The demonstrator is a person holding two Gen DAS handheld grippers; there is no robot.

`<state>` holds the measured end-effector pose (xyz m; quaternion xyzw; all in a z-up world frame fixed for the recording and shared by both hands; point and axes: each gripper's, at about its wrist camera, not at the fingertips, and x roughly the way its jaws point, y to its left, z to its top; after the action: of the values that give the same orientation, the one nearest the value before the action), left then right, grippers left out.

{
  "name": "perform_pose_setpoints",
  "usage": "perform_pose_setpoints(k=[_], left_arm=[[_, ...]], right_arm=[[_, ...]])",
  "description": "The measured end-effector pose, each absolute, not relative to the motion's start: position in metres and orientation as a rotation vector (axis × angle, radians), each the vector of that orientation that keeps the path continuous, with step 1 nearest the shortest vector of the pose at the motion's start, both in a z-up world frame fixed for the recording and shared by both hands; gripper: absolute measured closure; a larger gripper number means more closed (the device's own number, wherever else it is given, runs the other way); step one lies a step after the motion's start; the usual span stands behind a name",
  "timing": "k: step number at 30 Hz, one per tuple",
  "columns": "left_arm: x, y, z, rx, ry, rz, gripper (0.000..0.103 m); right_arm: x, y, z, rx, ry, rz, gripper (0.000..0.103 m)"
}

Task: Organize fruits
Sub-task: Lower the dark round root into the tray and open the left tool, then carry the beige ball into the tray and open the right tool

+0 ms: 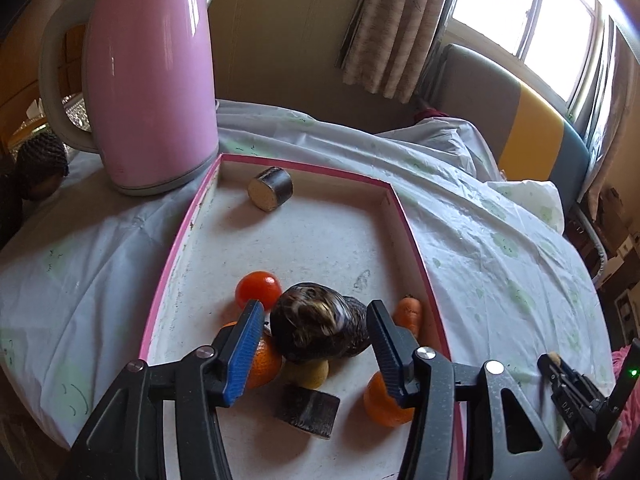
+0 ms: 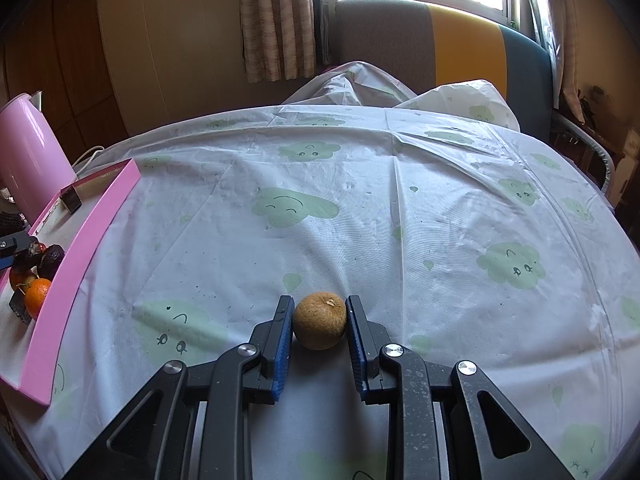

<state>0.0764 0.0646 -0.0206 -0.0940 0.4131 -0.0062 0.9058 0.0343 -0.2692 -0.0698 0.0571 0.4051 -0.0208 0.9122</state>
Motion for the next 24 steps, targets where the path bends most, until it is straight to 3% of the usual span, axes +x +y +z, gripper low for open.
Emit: perform_pose_setpoints(k=[24], left_arm=[[0.028,0.072,-0.008,-0.133,0.818,0.062,0.048]], right_arm=[[0.034,-0.259,-0.066,0.065,0.858,-0.064,0.077]])
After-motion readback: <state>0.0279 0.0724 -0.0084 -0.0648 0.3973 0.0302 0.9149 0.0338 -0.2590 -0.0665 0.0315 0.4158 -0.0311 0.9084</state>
